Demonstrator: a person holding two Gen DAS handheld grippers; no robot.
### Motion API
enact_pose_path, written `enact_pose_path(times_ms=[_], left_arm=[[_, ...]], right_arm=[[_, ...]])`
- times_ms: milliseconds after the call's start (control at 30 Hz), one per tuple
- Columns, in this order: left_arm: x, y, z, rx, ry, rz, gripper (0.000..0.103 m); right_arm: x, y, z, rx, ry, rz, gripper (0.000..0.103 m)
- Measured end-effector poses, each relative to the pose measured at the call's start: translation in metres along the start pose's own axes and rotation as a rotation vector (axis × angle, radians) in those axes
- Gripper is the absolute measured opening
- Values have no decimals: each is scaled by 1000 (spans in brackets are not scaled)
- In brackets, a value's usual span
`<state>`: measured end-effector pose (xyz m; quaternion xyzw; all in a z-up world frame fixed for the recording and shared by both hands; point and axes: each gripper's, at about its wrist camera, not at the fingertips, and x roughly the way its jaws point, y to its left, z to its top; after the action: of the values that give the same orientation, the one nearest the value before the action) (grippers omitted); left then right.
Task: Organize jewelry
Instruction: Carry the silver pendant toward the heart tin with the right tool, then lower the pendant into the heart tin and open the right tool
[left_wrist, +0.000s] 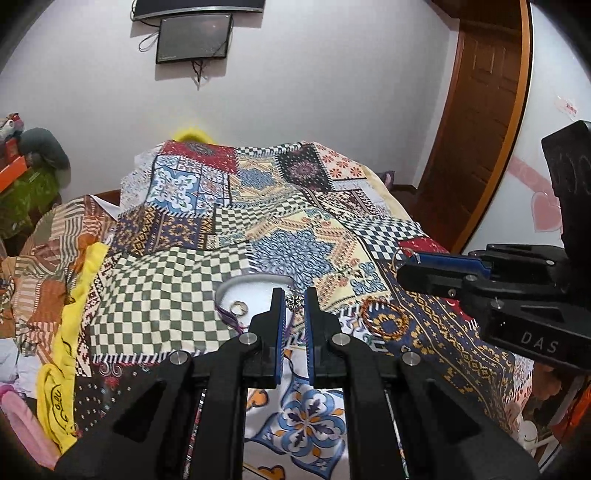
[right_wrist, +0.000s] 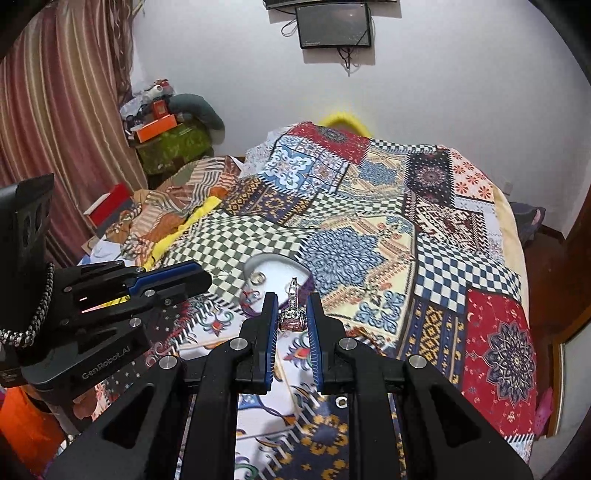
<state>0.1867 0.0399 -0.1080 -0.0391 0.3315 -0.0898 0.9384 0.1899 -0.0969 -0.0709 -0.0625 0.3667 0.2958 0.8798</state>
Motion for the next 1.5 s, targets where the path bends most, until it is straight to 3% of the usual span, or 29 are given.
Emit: enact_pose_path(times_ms=[533, 1067, 1500], left_arm=[[26, 26, 6, -3, -9, 30, 8], [102, 58, -2, -70, 125, -6, 8], [128, 58, -9, -69, 185, -19, 8]], right_arm=[[44, 5, 25, 22, 25, 24, 14], [109, -4, 33, 64, 183, 46, 14], [150, -12, 37, 91, 293, 45, 14]])
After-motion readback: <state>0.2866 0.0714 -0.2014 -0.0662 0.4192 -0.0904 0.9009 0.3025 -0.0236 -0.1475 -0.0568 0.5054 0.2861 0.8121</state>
